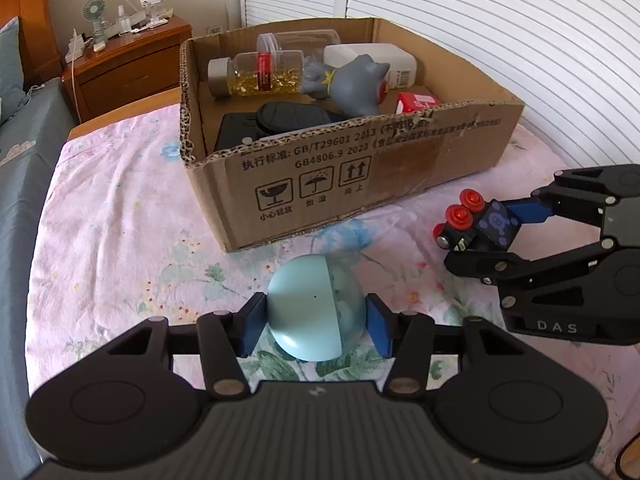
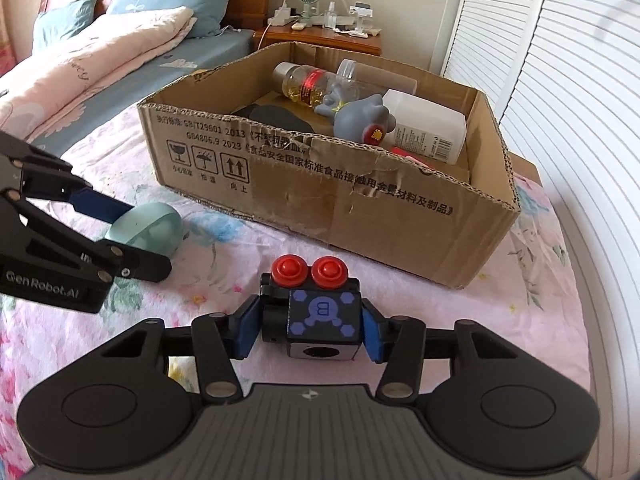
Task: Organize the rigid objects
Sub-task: 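Carry the button cube and teal case into the box and open both tools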
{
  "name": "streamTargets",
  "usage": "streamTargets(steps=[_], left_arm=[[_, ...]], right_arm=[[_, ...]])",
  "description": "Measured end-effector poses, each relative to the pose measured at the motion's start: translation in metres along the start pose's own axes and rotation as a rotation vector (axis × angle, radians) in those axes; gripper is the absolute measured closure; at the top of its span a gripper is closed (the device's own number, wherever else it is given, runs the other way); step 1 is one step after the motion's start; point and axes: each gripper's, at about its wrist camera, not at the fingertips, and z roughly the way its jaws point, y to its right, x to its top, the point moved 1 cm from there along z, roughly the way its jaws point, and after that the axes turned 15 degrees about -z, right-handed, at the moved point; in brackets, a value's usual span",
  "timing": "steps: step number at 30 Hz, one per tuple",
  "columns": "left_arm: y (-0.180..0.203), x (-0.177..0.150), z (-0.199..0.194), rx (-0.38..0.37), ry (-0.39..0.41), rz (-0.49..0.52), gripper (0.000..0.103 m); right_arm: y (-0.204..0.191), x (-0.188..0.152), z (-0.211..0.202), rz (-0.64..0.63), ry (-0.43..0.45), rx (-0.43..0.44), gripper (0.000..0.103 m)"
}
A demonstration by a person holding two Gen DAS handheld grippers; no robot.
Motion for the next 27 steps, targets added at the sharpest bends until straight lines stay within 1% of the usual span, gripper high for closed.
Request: streamTargets(steps=[8, 14, 21, 25, 27], left_arm=[[0.0, 0.002, -0.011, -0.014, -0.021, 0.036, 0.051], [0.004, 0.006, -0.03, -0.038, -0.036, 0.075, 0.051], [0.007, 0.017, -0.056, -0.07, -0.021, 0.101, 0.051], [0.008, 0.022, -0.064, -0.078, -0.014, 0.105, 0.051], [0.008, 0.024, -0.067, -0.074, -0.009, 0.11, 0.051]], right_arm=[[0.005, 0.001, -0.019, -0.025, 0.003, 0.018, 0.047], [0.01, 0.011, -0.042, -0.042, 0.033, 0.032, 0.047], [0.024, 0.043, -0.066, -0.052, 0.116, 0.042, 0.047], [0.032, 0.071, -0.065, -0.074, 0.157, 0.034, 0.047], [0.034, 0.088, -0.059, -0.083, 0.165, 0.045, 0.047]])
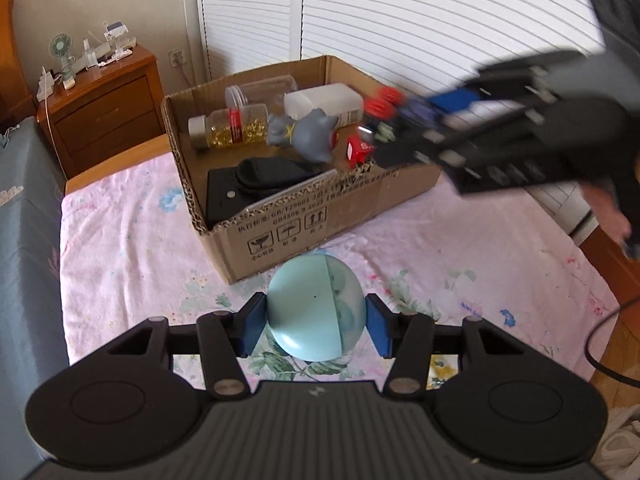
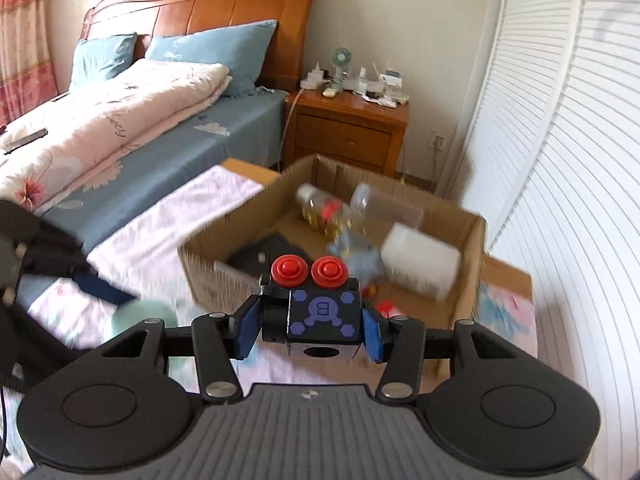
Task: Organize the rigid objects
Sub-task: 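Carry the button cube and teal case into the box and open both tools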
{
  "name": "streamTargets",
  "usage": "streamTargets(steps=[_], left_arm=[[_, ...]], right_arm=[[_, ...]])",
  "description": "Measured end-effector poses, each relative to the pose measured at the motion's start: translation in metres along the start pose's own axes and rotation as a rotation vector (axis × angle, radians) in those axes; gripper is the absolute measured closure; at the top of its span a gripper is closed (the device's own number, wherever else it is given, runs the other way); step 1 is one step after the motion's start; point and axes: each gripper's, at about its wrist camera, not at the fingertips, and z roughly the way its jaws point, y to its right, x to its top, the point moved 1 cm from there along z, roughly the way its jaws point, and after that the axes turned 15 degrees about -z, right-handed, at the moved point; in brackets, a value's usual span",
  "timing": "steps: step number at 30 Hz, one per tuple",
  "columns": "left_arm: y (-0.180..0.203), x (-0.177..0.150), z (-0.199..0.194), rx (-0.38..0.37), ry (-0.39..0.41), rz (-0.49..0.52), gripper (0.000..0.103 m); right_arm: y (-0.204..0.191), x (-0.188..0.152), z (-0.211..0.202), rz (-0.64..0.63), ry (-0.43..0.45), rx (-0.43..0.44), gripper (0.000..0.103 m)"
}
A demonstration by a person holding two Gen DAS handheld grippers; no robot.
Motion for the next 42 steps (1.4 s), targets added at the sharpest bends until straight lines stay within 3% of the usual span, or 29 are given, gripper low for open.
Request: streamTargets(steps=[7, 12, 14, 16, 18, 22, 27, 33, 42], left_arm=[[-0.006, 0.003, -0.01, 0.025, 0.018, 0.007, 0.051], [-0.012, 0.006, -0.014, 0.044, 0.027, 0.003, 0.051], [-0.013, 0.009, -0.014, 0.047, 0.033, 0.003, 0.051], [-0.015, 0.011, -0.015, 0.048, 0.038, 0.003, 0.051], [-0.015, 0.014, -0.015, 0.048, 0.041, 0.004, 0.051], [-0.015, 0.021, -0.014, 0.046, 0.054, 0.006, 0.051], [-0.014, 0.034, -0.012, 0.046, 0.069, 0.012, 0.051], [-0.014, 0.061, -0.002, 0.059, 0.083, 0.015, 0.051], [-0.012, 0.112, 0.036, 0.098, 0.085, 0.018, 0.051]], right_arm=[[0.006, 0.043, 0.047, -0.006, -0.013, 0.071, 0.047], [0.001, 0.054, 0.073, 0.009, -0.033, 0.101, 0.046], [0.001, 0.053, 0.078, 0.026, -0.031, 0.096, 0.033], [0.002, 0.051, 0.077, 0.04, -0.019, 0.066, 0.008], [0.006, 0.048, 0.07, 0.064, -0.005, 0.038, 0.0], [0.021, 0.041, 0.055, 0.158, -0.003, 0.027, 0.0], [0.031, 0.023, 0.04, 0.245, -0.061, -0.044, 0.0], [0.023, -0.006, 0.029, 0.299, -0.133, -0.113, 0.0], [0.007, -0.031, 0.012, 0.353, -0.148, -0.142, 0.0]])
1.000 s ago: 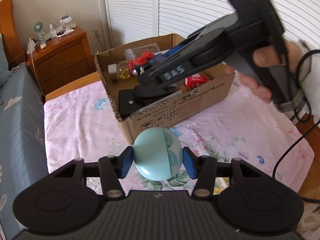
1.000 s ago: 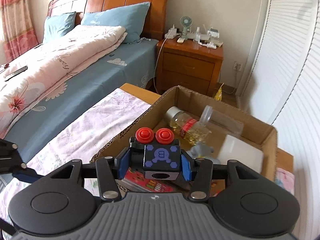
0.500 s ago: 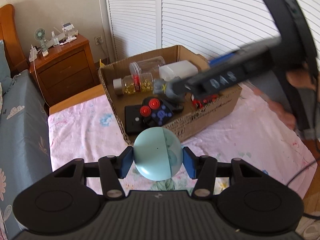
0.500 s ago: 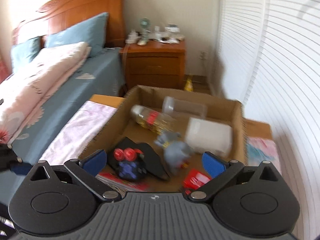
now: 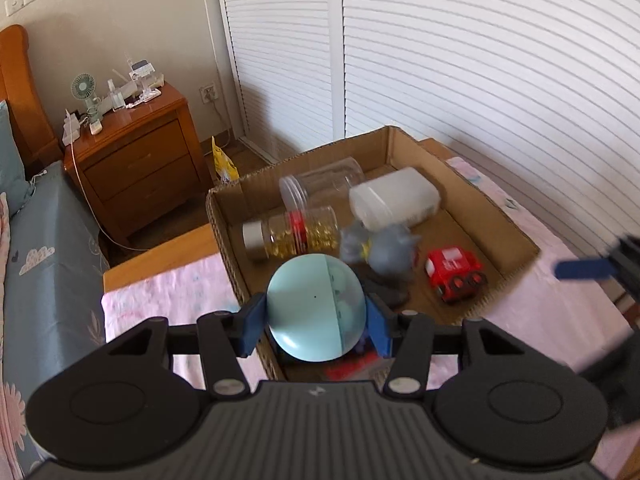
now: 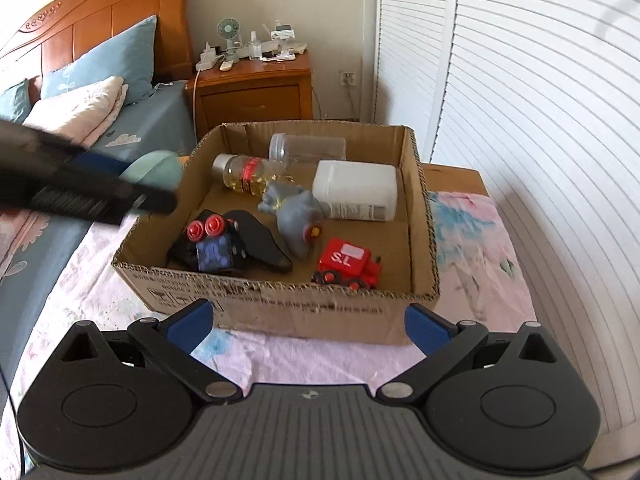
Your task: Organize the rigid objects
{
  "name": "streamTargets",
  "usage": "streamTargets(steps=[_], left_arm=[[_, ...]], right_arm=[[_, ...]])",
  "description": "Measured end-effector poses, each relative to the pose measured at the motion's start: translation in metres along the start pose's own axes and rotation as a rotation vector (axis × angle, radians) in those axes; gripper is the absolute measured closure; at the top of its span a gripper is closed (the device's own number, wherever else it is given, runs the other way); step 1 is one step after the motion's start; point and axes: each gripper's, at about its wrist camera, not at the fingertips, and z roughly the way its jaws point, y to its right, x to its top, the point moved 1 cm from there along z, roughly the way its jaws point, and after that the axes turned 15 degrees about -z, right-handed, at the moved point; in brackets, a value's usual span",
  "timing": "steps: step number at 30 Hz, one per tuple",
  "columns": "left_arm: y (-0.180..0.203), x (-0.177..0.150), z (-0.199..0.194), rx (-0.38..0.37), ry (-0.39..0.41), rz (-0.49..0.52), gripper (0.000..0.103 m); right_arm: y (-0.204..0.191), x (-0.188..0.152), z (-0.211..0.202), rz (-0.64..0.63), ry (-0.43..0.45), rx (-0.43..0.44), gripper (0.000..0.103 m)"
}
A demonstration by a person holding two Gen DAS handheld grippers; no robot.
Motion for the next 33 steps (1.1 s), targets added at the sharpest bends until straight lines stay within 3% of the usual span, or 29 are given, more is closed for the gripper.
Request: streamTargets(steps=[9, 11, 13, 24, 33], left_arm=[[0.001, 0.016, 0.049, 0.042, -0.053, -0.035, 0.049], [-0.002, 0.015, 0.049, 0.031, -0.053, -0.069, 0.022], [-0.004, 0.013, 0.039, 0.032, -0.011, -0.09, 0.008], [0.007, -0.027, -0.04, 0.101, 0.159, -0.076, 0.003], [0.016, -0.092, -0.07, 0.14, 0.135, -0.211, 0.002]], right_arm=[[0.006, -0.008, -0.002, 0.017, -0.014, -0.016, 0.0], [0.006, -0.008, -0.004, 0.019, -0.011, -0.019, 0.0], [0.006, -0.008, -0.005, 0.018, -0.007, -0.017, 0.0], [-0.005, -0.008, -0.016, -0.007, -0.013, -0.051, 0.0], [-0.014, -0.024, -0.024, -0.006, -0.077, -0.094, 0.0]])
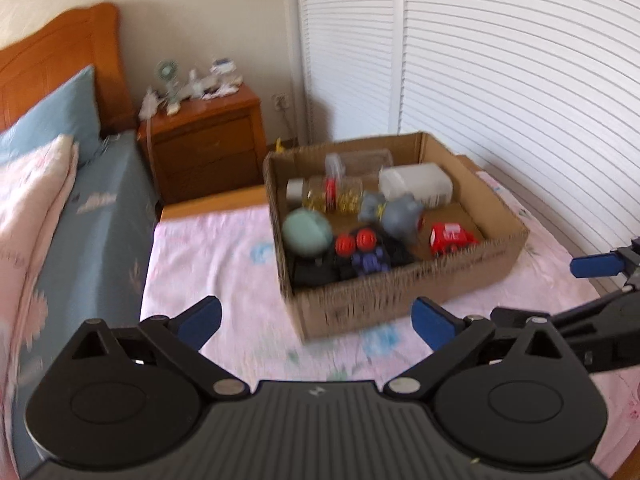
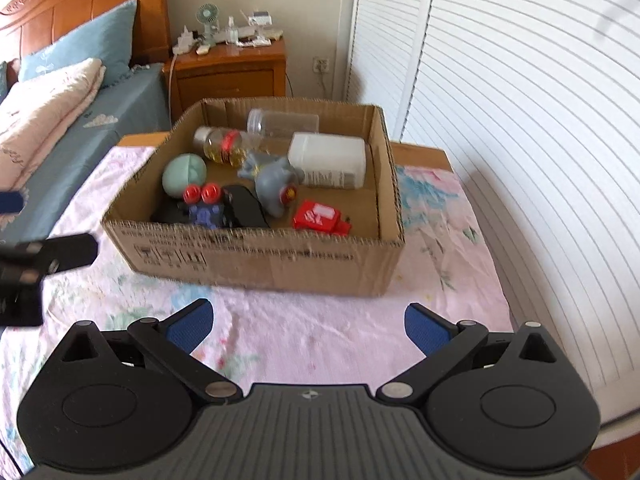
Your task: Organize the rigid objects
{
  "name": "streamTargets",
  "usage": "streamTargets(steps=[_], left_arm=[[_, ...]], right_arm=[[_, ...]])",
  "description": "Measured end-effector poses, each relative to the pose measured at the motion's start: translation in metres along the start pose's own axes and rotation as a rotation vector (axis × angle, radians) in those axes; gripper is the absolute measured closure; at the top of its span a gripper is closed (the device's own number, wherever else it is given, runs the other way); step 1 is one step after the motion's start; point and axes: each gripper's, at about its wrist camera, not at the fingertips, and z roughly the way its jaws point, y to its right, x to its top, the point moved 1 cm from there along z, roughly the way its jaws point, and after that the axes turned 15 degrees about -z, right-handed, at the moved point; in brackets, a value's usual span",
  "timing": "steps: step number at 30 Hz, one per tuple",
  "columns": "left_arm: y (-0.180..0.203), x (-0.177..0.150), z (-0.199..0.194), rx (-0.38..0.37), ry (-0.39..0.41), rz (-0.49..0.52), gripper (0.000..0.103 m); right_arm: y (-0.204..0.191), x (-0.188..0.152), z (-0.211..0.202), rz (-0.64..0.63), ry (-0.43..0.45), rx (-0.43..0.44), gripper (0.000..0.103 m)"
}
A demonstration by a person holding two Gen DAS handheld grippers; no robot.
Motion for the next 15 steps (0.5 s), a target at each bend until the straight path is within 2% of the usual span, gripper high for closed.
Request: streamTargets(steps=[6, 15], left_arm=[[-0.002, -0.025, -0.01, 0.057, -0.019, -0.094, 0.002], [0.012, -0.032, -0.041, 0.078, 0.002, -0.073, 0.002]], right_arm=[[0.001, -0.021, -0.01, 0.043, -0.037, -0.019, 0.0], [0.004, -0.028, -0.05, 0.086, 0.005, -0.047, 0.0]])
